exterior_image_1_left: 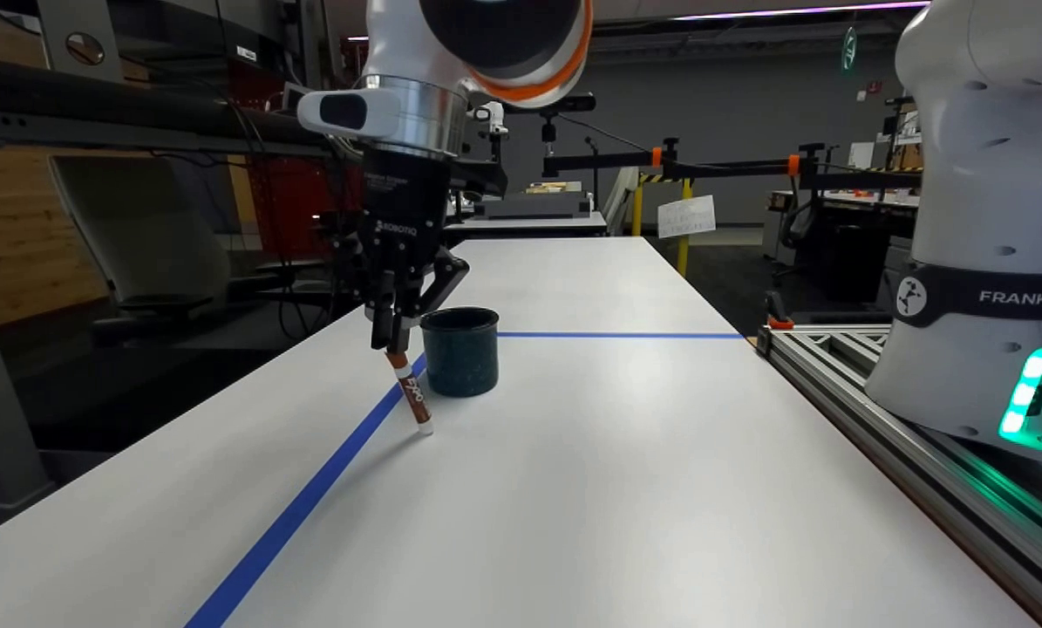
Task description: Take the marker out of the cup
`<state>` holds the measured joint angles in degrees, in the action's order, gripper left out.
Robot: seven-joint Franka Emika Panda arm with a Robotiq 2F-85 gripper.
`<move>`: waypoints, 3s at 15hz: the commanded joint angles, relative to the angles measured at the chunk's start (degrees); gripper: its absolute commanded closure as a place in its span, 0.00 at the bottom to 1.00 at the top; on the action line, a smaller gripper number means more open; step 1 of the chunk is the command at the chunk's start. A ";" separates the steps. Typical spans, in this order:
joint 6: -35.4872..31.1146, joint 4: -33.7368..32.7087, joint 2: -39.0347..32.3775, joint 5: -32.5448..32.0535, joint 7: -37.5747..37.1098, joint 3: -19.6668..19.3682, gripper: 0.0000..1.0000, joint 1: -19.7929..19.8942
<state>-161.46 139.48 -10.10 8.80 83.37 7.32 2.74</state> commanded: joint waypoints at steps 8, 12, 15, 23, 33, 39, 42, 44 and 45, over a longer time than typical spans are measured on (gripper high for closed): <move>7.12 -7.22 -5.65 14.47 17.28 7.86 0.96 6.64; 12.69 -11.26 -9.24 21.33 25.15 9.31 0.96 8.66; 14.48 -13.51 -12.02 21.80 26.50 8.30 0.96 8.09; 14.18 -15.98 -17.26 17.94 23.67 7.10 0.96 7.02; 8.56 -10.10 -2.76 6.95 -0.20 -1.78 0.12 0.28; 8.56 -5.69 5.32 -12.79 -25.38 -15.65 0.00 -8.56; 9.50 -8.03 3.15 -11.53 -23.24 -11.44 0.00 -4.16; 9.50 -7.46 3.65 -11.68 -23.90 -11.82 0.00 -4.42; 9.50 -7.39 3.66 -11.70 -24.18 -11.82 0.00 -4.54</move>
<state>-152.09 132.13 -6.53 -2.02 59.94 -7.57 -4.84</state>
